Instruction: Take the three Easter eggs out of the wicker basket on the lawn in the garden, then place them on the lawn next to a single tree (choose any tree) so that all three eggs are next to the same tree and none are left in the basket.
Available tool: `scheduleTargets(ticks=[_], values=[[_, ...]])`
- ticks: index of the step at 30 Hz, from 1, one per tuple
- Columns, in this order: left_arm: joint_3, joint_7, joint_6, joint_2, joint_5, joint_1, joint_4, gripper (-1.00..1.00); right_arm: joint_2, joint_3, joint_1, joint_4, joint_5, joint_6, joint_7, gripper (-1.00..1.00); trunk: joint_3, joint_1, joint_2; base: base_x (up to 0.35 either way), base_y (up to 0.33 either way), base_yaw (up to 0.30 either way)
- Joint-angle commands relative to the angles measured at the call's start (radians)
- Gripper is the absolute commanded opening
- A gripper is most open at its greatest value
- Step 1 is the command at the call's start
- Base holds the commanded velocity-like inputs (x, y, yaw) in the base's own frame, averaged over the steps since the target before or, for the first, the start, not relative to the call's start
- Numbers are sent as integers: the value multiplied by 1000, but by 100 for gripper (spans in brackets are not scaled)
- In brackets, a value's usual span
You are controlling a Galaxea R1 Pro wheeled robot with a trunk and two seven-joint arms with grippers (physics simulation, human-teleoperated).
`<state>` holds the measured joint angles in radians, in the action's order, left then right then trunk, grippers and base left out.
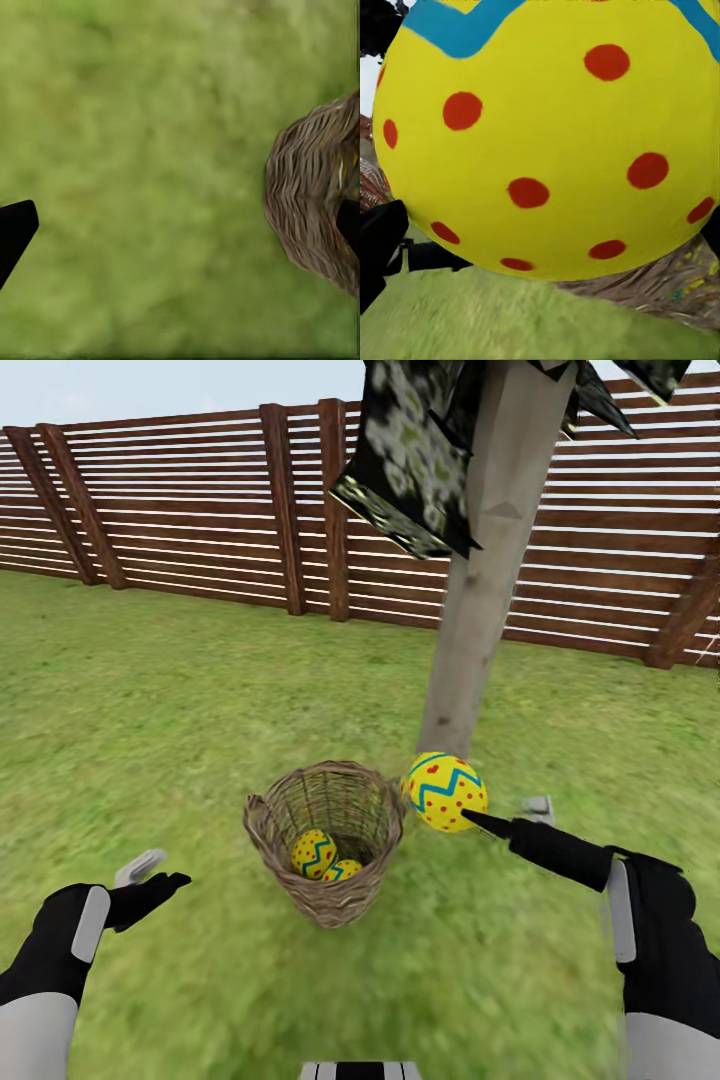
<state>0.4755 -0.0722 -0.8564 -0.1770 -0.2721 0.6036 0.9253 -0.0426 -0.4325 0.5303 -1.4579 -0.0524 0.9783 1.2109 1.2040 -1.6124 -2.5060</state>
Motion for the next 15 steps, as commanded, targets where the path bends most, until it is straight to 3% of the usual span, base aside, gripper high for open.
scheduleTargets(ticks=[1, 2, 3, 4, 5, 6, 7, 8, 9, 12, 13, 15], values=[[3, -8, -6, 1, 6, 1, 1, 100, -5, -13, 0, 1, -5, 9, 5, -100, 1, 0, 0, 0, -267, 0], [3, -8, -6, 0, 6, 1, 2, 100, -8, -20, 0, 1, 3, 9, 6, -100, 1, 0, 0, 0, -115, 0], [4, -8, -6, -1, 5, 1, 2, 100, -26, -23, 0, 1, 6, 8, 7, -100, 1, 0, 0, 0, -47, 0], [4, -8, -6, -2, 5, 1, 3, 100, -63, -26, -5, 5, 11, 8, 6, -100, 1, 0, 0, 0, -12, 0], [5, -8, -6, -2, 5, 1, 3, 100, -77, -27, -22, 8, 37, -5, -7, -100, 1, 0, 0, 0, -4, 0], [5, -8, -6, -2, 4, 1, 4, 100, -78, -27, -36, 14, 104, -40, -36, -100, 1, 0, 0, 0, -2, 0], [5, -8, -7, -2, 3, 1, 10, 100, -75, -27, -43, 26, 208, -98, -92, -100, 1, 0, 0, 0, 0, 0], [6, -10, -8, -3, 2, 1, 17, 100, -73, -27, -46, 58, 328, -177, -200, -100, 1, 0, 0, 0, 0, 0], [8, -15, -9, -3, 1, 1, 38, 100, -73, -27, -47, 107, 378, -234, -313, -100, 1, 0, 0, 0, 0, 0], [9, -40, -20, 2, -1, 1, 137, 100, -68, -21, -50, 258, 412, -353, -575, -100, 1, 0, 0, 0, 0, 0], [9, -63, -23, 3, -14, 1, 166, 100, -51, -19, -48, 323, 417, -397, -672, -100, 1, 0, 0, 0, 0, 0], [8, -117, -27, 1, -97, 1, 189, 100, 4, -4, -22, 507, 425, -517, -903, -100, 1, 0, 0, 0, 0, 0]])
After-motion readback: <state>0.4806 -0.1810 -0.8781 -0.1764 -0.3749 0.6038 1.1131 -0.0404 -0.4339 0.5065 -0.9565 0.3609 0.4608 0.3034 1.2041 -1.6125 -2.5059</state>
